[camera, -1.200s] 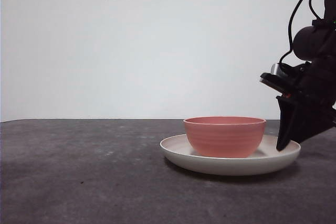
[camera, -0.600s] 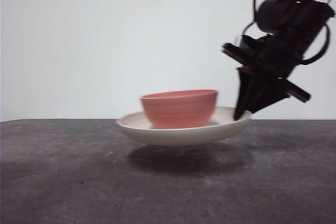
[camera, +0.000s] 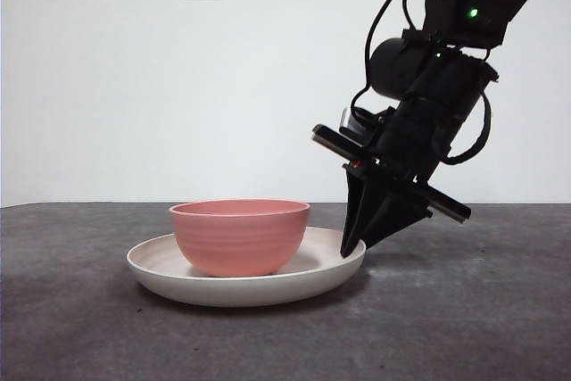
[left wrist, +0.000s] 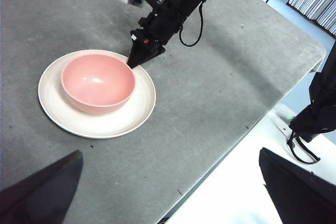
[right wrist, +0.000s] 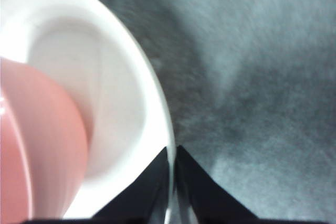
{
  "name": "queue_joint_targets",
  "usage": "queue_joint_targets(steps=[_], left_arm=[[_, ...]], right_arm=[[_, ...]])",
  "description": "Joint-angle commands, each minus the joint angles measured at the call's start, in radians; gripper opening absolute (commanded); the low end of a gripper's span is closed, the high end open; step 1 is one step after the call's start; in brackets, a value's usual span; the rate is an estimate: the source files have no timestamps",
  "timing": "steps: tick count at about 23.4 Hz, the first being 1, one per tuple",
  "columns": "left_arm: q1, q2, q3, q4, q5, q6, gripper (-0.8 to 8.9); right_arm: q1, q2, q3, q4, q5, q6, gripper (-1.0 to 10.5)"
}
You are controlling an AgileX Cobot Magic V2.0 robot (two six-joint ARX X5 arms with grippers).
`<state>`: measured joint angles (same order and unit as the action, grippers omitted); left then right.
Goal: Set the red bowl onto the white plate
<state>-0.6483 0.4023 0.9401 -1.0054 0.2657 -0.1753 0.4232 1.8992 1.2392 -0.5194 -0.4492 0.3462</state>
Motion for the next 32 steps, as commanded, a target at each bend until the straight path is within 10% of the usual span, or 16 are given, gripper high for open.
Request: queue_joint_targets(steps=[1,17,32], left_arm=[[-0.005,0.001,0.009,0.011,0.006,-0.005,5.59],[-0.005,0.001,0.009,0.011,0.006,-0.005,5.59],[-0.005,0.001,0.009,0.009,0.005,-0.001,5.59]], right_arm=[[0.010,0.021,0.018,0.008,-0.001,0.013,0.2],[0.002,-0.437,0.019,-0.283,0.137,-0.183,5.8],[0.101,-1.036,-0.154,-0.408,0.219,-0.196,5.9]])
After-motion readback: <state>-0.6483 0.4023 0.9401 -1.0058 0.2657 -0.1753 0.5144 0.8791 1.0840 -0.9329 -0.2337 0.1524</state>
